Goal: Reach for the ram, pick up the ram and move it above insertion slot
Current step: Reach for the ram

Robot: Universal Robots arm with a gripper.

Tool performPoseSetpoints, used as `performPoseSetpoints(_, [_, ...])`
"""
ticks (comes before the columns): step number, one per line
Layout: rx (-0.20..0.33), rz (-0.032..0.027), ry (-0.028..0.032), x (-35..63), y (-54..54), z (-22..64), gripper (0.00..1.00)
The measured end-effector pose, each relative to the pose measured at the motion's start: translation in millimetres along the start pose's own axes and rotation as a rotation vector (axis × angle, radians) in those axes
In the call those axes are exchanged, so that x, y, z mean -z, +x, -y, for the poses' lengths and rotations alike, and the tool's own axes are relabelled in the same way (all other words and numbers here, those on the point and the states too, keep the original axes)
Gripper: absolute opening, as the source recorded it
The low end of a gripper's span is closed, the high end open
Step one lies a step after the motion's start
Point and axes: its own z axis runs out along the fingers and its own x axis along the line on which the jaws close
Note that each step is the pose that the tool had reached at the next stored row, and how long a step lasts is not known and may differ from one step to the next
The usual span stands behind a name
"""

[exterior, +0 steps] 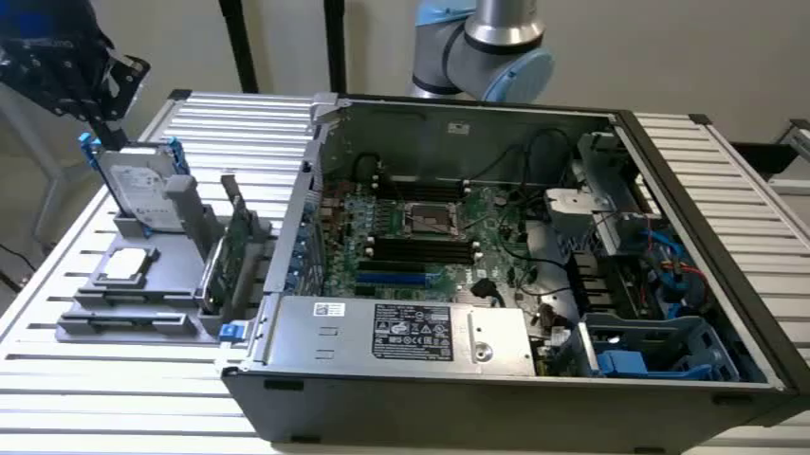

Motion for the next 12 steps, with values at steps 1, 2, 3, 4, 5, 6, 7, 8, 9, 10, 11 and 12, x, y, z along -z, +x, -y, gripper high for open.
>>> performPoseSetpoints(1, [0.0, 0.0, 0.0, 0.0, 0.0, 0.0, 0.11])
performPoseSetpoints(2, [0.0, 0.0, 0.0, 0.0, 0.0, 0.0, 0.11])
performPoseSetpoints(3, [0.0, 0.0, 0.0, 0.0, 0.0, 0.0, 0.11])
performPoseSetpoints(4, [0.0, 0.0, 0.0, 0.0, 0.0, 0.0, 0.11])
performPoseSetpoints(5, [0.0, 0.0, 0.0, 0.0, 0.0, 0.0, 0.11])
performPoseSetpoints(6, [0.0, 0.0, 0.0, 0.0, 0.0, 0.0, 0.11])
performPoseSetpoints(7, [0.0, 0.0, 0.0, 0.0, 0.0, 0.0, 0.11])
performPoseSetpoints(8, [0.0, 0.0, 0.0, 0.0, 0.0, 0.0, 0.11])
performPoseSetpoints(9, [0.0, 0.0, 0.0, 0.0, 0.0, 0.0, 0.11])
performPoseSetpoints(10, [0.0, 0.0, 0.0, 0.0, 0.0, 0.0, 0.11])
performPoseSetpoints(11, [0.0, 0.0, 0.0, 0.0, 0.0, 0.0, 0.11])
performPoseSetpoints(12, [0.0, 0.0, 0.0, 0.0, 0.0, 0.0, 0.11])
